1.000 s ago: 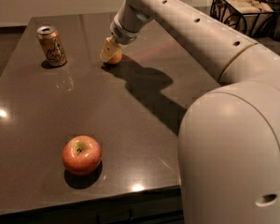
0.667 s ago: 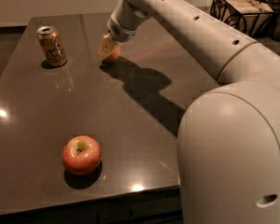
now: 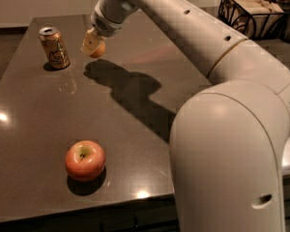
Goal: Move orange near orange can
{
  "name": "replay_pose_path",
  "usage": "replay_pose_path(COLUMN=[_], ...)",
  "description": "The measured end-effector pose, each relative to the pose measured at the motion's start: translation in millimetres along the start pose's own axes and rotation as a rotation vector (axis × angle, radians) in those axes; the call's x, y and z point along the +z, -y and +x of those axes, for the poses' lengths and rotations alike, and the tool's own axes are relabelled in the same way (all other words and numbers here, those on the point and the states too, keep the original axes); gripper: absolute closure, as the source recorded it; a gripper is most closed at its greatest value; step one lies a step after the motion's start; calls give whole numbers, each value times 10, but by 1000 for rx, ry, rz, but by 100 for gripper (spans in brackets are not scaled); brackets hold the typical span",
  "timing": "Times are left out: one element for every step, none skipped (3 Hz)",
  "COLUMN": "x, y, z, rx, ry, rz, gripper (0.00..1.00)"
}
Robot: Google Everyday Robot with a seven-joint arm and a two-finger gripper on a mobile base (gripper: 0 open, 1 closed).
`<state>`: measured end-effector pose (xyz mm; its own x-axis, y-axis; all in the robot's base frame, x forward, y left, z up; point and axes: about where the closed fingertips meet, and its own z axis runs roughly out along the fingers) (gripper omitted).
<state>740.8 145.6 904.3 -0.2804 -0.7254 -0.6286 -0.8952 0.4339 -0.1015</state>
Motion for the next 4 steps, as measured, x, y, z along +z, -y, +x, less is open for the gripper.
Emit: replay_pose_path(x=[85, 178, 473, 547], y=[-147, -294, -622, -624], z=[-218, -362, -448, -414], rx=[-48, -84, -127, -126], ry=[12, 12, -16, -23], rz=[-19, -36, -64, -58], gripper=[100, 100, 100, 100])
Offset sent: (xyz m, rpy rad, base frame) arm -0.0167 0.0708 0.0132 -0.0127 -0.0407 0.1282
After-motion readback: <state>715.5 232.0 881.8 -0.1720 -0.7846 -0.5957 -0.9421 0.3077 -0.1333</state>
